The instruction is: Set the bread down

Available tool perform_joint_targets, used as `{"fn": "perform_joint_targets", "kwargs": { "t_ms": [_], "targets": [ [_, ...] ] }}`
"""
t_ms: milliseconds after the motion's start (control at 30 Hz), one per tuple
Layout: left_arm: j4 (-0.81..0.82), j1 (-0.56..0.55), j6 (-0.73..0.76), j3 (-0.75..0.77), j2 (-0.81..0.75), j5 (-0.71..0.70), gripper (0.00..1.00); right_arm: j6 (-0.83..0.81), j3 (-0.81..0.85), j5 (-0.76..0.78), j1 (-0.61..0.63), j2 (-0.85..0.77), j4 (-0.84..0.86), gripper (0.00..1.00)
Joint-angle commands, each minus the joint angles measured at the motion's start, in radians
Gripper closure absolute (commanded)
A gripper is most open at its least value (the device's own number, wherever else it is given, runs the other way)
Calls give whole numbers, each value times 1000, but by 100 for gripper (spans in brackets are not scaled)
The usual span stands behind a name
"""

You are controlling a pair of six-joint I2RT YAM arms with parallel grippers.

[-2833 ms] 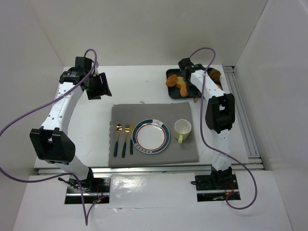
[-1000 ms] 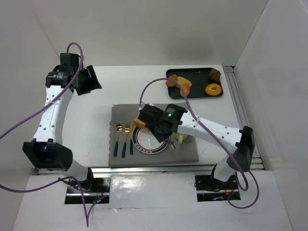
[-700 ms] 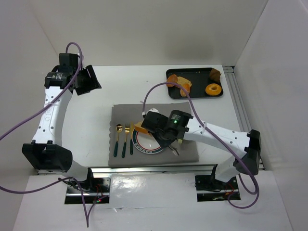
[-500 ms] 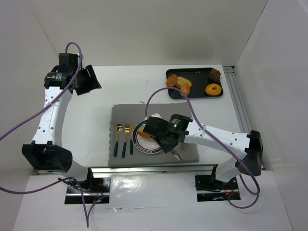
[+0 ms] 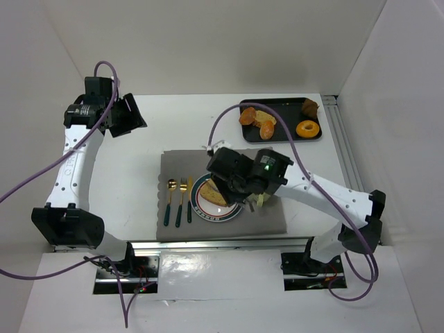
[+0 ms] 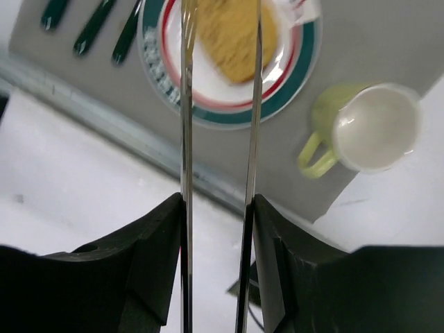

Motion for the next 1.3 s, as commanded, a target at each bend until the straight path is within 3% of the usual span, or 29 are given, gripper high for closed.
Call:
{"fn": "perform_joint_targets", "kwargs": {
  "t_ms": [0, 100, 167, 300, 400, 700, 1200, 1267],
  "targets": [
    [24, 2, -4, -7, -9, 20, 30, -62, 98, 85, -146, 35, -1, 50],
    [34, 2, -4, -16, -9, 32, 30, -130, 176, 134, -289, 101, 95, 49],
    [34, 2, -4, -25, -9, 53, 30, -150, 278, 58, -409, 199, 109, 49],
    [34, 2, -4, -25, -9, 63, 29, -159, 293, -70, -654, 264, 314, 50],
    [43, 2, -4, -38, 0, 63, 29, -147, 364, -121, -748, 356, 365, 50],
    [52, 2, 5, -47, 31, 63, 29, -147, 577, -188, -810, 584, 374, 45],
    [52, 2, 15, -56, 59, 44, 29, -147, 586, -168, -782, 718, 385, 45],
    [52, 2, 15, -56, 59, 44, 29, -147, 586, -159, -782, 718, 385, 50]
  ]
}}
